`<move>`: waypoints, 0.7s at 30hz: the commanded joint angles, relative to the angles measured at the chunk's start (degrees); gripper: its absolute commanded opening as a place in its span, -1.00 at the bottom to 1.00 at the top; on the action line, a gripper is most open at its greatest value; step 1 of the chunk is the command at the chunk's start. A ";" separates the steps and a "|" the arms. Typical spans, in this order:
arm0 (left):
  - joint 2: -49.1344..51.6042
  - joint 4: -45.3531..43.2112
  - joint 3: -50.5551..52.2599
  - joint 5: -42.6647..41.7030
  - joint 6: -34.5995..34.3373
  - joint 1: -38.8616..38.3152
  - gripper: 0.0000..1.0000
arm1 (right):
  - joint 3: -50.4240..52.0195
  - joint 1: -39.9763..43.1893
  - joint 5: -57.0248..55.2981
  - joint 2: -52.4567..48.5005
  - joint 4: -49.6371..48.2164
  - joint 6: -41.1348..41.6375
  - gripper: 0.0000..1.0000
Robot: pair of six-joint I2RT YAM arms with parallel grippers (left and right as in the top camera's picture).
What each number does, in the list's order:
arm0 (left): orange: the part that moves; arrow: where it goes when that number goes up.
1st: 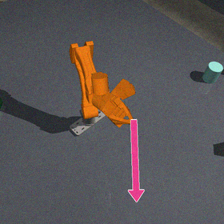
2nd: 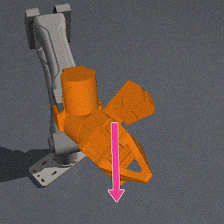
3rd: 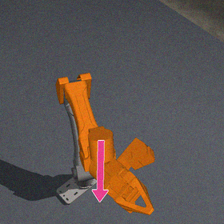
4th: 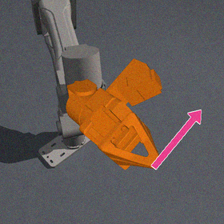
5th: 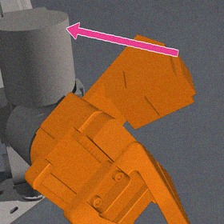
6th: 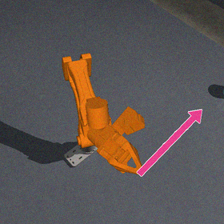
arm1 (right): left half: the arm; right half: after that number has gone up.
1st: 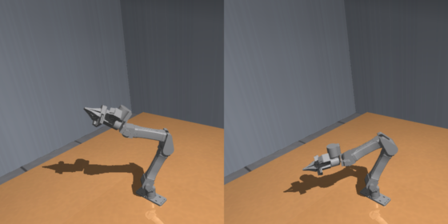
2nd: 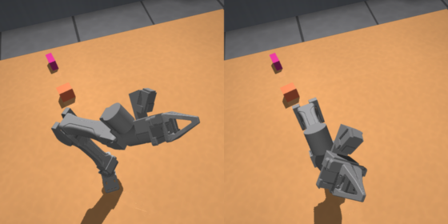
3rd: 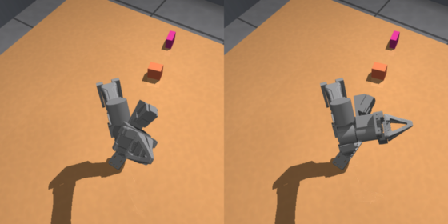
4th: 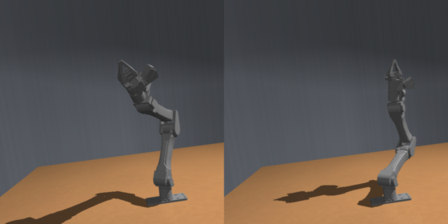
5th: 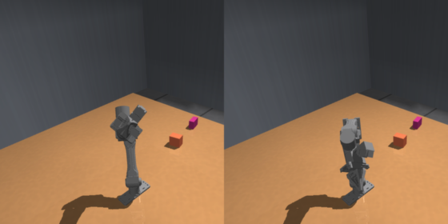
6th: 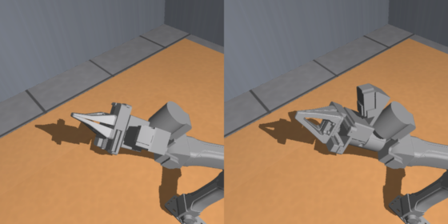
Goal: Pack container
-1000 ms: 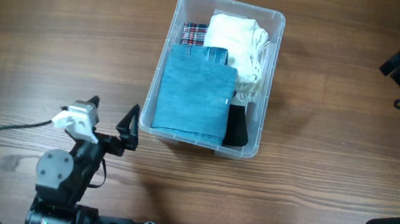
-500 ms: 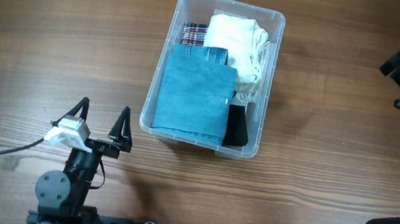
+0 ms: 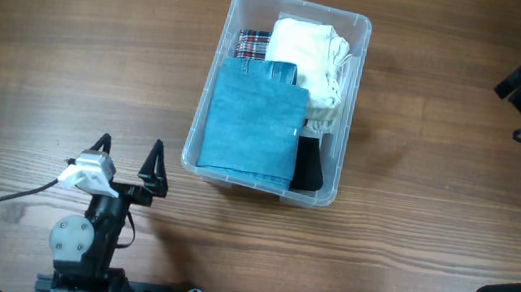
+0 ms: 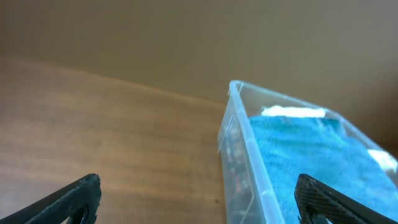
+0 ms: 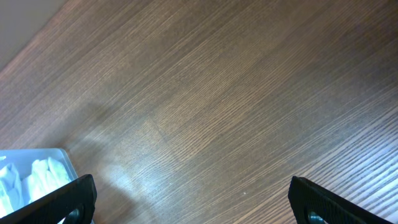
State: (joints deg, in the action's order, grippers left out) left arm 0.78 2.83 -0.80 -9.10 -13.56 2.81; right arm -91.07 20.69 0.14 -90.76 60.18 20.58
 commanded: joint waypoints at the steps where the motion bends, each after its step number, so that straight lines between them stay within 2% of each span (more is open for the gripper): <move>1: -0.66 0.66 0.44 -0.26 2.43 0.52 1.00 | -0.70 0.13 -0.17 -0.33 -0.15 0.52 0.99; 4: -0.66 0.66 0.44 -0.26 5.81 0.52 1.00 | -0.70 0.13 -0.17 -0.33 -0.15 0.48 0.99; 21: -0.61 0.66 0.44 -0.26 5.88 0.52 1.00 | -0.70 0.13 -0.17 -0.33 -0.15 0.48 1.00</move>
State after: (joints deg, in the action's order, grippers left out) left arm 0.78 3.46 -0.73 -9.10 -9.02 2.81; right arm -91.07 20.69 0.14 -90.76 60.20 20.58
